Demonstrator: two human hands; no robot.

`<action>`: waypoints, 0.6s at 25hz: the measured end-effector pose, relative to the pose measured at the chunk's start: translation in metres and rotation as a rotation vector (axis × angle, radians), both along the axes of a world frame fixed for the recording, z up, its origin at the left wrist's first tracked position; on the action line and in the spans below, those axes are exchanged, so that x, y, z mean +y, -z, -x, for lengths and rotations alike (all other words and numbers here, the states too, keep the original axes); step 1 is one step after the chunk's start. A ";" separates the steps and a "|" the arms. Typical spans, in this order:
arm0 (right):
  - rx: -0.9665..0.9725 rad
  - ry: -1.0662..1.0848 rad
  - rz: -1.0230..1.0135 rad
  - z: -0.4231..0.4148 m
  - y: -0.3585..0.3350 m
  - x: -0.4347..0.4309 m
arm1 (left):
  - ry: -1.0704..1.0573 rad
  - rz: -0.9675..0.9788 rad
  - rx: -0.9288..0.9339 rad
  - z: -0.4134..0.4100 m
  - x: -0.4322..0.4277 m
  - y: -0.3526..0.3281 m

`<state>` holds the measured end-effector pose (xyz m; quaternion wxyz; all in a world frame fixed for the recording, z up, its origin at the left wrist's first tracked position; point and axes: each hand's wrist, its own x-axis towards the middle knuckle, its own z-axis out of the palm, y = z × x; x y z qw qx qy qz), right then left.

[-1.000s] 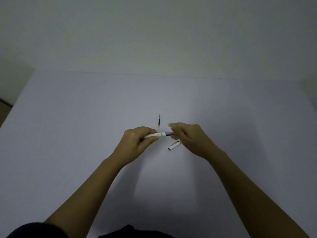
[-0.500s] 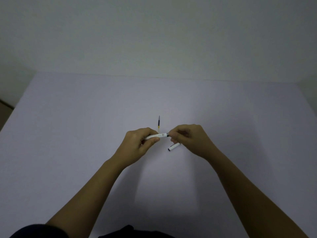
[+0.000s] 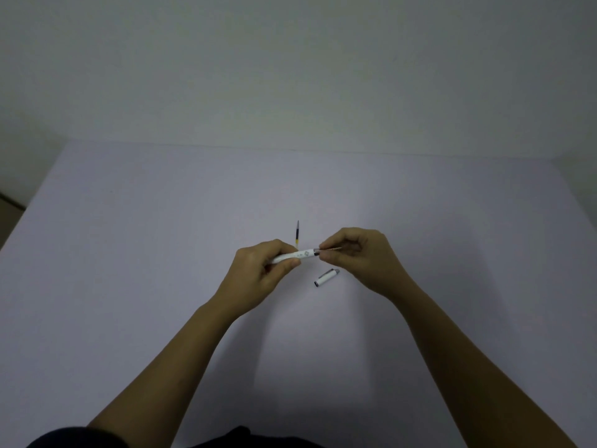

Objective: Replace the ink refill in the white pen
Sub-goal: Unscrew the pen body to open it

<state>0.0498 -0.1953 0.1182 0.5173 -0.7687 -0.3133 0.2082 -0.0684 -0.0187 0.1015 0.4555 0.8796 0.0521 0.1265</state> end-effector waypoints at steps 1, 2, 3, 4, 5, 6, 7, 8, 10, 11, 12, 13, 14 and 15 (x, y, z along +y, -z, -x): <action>0.033 0.001 -0.028 0.001 -0.001 0.000 | -0.009 0.014 -0.005 0.000 0.000 0.000; 0.058 0.003 -0.038 0.001 -0.001 -0.001 | -0.013 0.021 -0.010 0.000 0.000 0.000; 0.085 0.010 -0.026 0.002 -0.002 0.000 | -0.015 0.023 -0.013 0.000 0.000 0.000; 0.088 0.021 0.002 0.002 -0.001 0.000 | -0.014 0.022 -0.012 0.000 0.000 0.000; 0.083 0.028 0.033 0.002 -0.002 0.000 | -0.009 0.018 -0.010 0.000 0.000 0.000; 0.061 0.029 0.055 0.001 -0.002 0.000 | -0.002 0.012 -0.009 0.001 -0.001 0.001; 0.054 0.021 0.066 0.001 -0.003 0.000 | 0.003 0.008 -0.010 0.001 -0.001 0.001; 0.060 0.004 0.058 0.000 -0.003 0.000 | 0.004 0.012 -0.012 0.001 -0.002 0.000; 0.125 -0.024 -0.004 0.000 -0.005 0.000 | -0.008 0.029 -0.012 0.001 -0.001 0.000; 0.169 -0.019 -0.026 0.000 -0.005 0.000 | -0.015 0.034 -0.012 0.001 -0.001 0.000; 0.199 -0.003 -0.026 0.000 -0.004 0.000 | -0.019 0.036 -0.012 0.001 0.000 0.000; 0.222 0.014 -0.004 0.000 -0.005 0.000 | -0.020 0.036 -0.010 0.001 0.000 0.000; 0.213 0.028 0.024 -0.001 -0.004 0.000 | -0.018 0.033 -0.005 0.002 0.000 0.000; 0.180 0.037 0.049 -0.001 -0.004 0.000 | -0.015 0.027 0.000 0.002 0.000 0.000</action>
